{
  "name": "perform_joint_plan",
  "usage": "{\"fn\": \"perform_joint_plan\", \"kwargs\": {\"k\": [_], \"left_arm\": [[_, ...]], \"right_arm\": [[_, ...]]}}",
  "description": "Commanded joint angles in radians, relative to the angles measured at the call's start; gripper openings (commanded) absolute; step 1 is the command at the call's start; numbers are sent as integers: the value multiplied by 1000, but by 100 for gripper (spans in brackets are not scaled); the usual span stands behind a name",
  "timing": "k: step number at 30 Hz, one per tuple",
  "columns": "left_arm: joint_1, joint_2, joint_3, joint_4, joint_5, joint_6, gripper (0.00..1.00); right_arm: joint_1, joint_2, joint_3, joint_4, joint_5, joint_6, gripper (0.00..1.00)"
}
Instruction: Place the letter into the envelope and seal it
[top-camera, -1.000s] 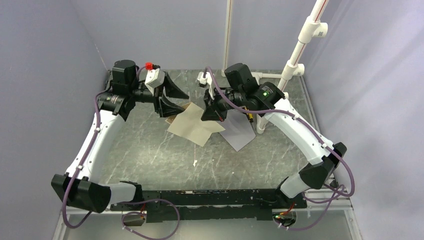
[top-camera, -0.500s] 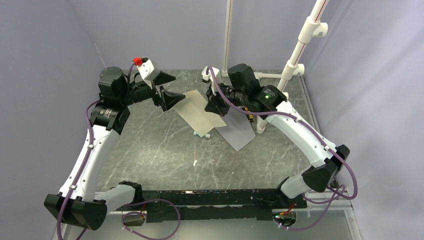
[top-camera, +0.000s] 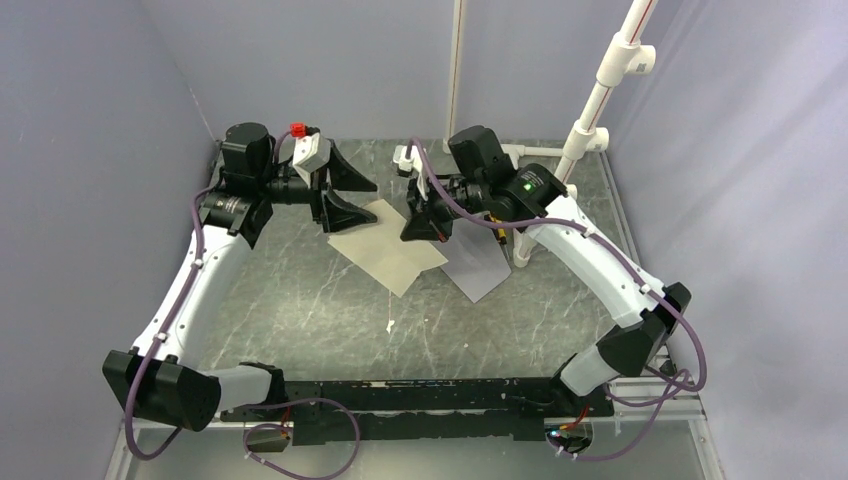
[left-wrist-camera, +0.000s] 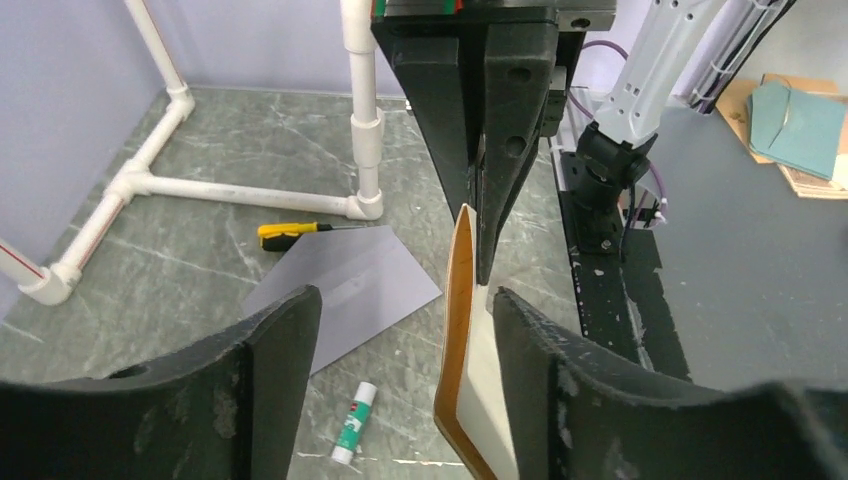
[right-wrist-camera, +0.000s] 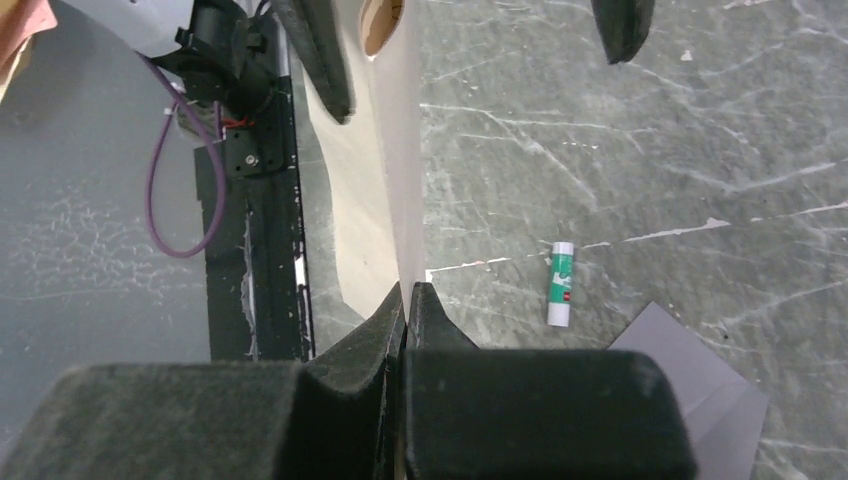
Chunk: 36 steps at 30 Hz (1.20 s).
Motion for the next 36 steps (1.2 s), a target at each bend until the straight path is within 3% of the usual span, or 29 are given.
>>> {"fn": "perform_joint_plan", "kwargs": {"k": [1, 4, 7, 8, 9, 12, 17, 20, 22, 23, 24, 25, 27, 29, 32, 36], "left_arm": [[-4, 5, 62, -126, 59, 155, 61], [-4, 10, 51, -95, 76, 121, 42], [-4, 7, 38, -69, 89, 99, 8], [-4, 5, 37, -75, 86, 106, 3], [-4, 3, 39, -87, 88, 116, 3], [-4, -1, 52, -134, 83, 151, 2], [-4, -12, 52, -120, 69, 153, 2], [-4, -18, 47, -105, 66, 146, 3], [-4, -21, 49, -99, 72, 140, 2], [-4, -22, 52, -98, 70, 134, 3], [-4, -23, 53, -98, 59, 131, 4], [-4, -25, 52, -99, 40, 125, 13], [-4, -32, 51, -100, -1, 105, 45], [-4, -44, 49, -88, -57, 81, 67], [-4, -68, 19, 45, -224, -65, 79], [-4, -90, -37, 261, -487, -320, 81]], "right_arm": [[-2, 31, 89, -93, -68, -69, 0], [-1, 41, 101, -120, -51, -84, 0], [-1, 33, 93, -95, -33, -64, 0], [-2, 29, 89, -77, -19, -37, 0], [-2, 29, 89, -61, -6, -5, 0], [-3, 49, 122, -72, -9, 37, 23], [-4, 64, 131, -78, -34, 57, 32], [-4, 41, 97, -38, -49, 65, 22], [-4, 27, 74, -15, -48, 68, 3], [-5, 20, 65, -5, -41, 72, 0], [-4, 13, 57, 6, -34, 75, 0], [-4, 6, 53, 12, -26, 75, 0], [-4, -7, 47, 28, 2, 78, 0], [-4, -29, 32, 64, 40, 75, 0], [-4, -87, -32, 174, 155, 94, 0], [-4, -177, -144, 384, 213, 134, 0]]}}
